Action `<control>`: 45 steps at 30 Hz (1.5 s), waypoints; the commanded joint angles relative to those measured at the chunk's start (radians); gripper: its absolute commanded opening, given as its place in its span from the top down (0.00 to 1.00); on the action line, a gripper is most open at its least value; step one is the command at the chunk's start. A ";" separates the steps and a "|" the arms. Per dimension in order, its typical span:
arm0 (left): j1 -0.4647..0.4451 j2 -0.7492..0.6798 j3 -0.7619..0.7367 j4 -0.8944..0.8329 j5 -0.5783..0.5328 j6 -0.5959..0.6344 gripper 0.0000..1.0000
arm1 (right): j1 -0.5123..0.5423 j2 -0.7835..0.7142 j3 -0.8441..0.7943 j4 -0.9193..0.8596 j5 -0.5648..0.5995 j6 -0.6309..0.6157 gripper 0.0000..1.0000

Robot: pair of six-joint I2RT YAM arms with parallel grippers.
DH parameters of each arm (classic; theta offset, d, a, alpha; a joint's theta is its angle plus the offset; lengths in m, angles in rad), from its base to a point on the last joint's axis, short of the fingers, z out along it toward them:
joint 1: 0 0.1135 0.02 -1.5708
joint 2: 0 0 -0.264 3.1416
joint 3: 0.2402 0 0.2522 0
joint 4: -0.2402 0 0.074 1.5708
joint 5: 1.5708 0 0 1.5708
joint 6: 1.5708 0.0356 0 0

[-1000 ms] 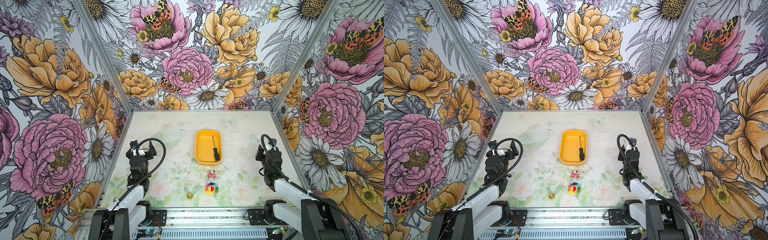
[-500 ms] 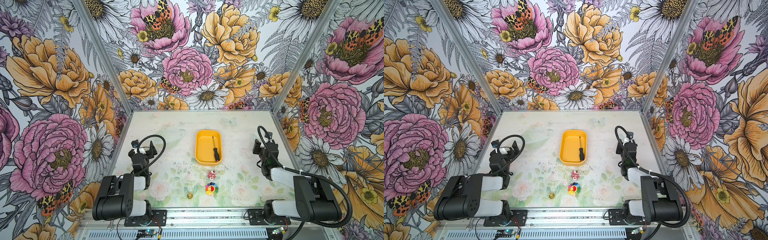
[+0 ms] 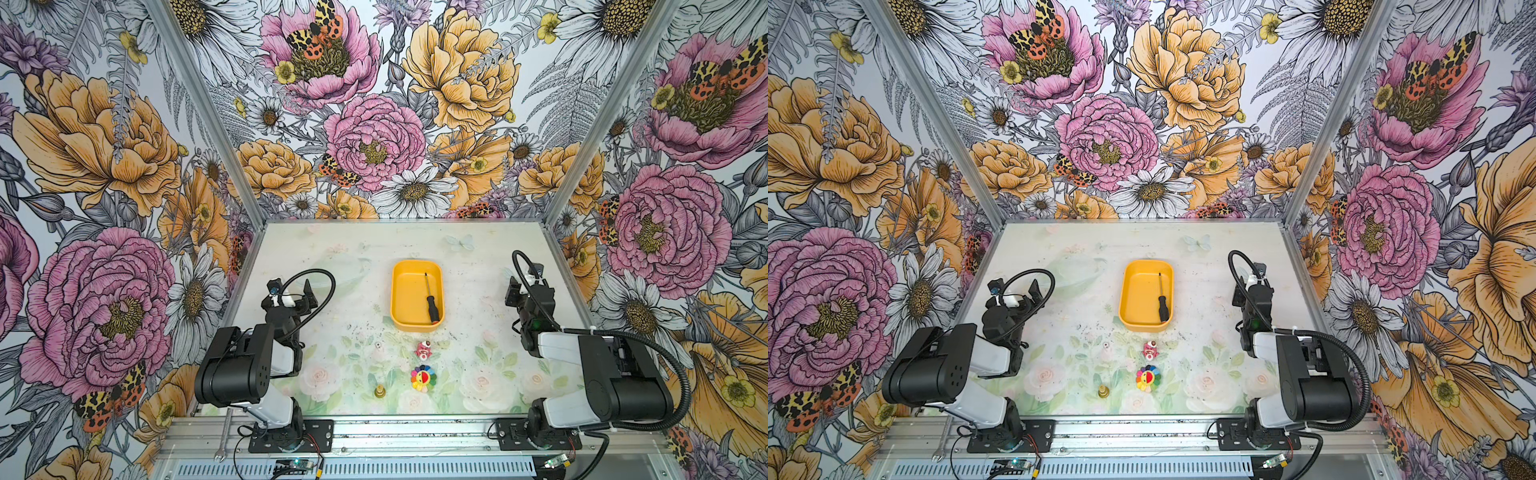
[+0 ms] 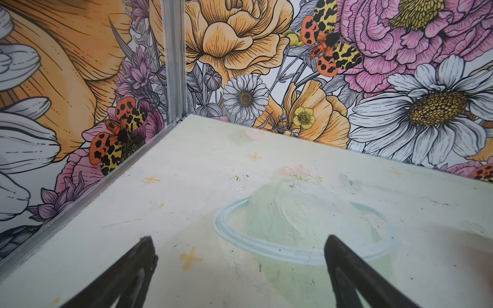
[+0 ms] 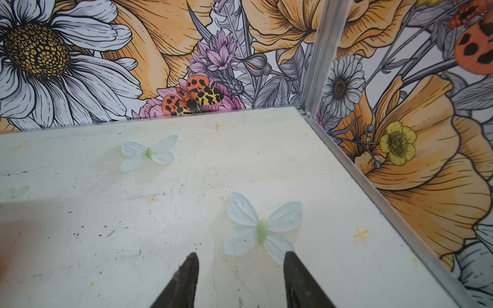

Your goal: Put the screwdriver in the bin

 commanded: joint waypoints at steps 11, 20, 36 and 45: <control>-0.043 -0.022 0.175 -0.294 0.169 0.122 0.01 | 0.006 0.067 0.007 0.102 0.000 -0.028 0.48; -0.046 -0.021 0.177 -0.291 0.138 0.114 0.01 | 0.007 0.065 0.005 0.102 0.001 -0.028 0.35; -0.066 -0.022 0.172 -0.286 0.094 0.127 0.01 | 0.015 0.066 0.006 0.103 0.016 -0.033 0.01; -0.046 -0.019 0.178 -0.293 0.145 0.117 0.01 | 0.018 0.067 0.011 0.096 0.021 -0.037 0.00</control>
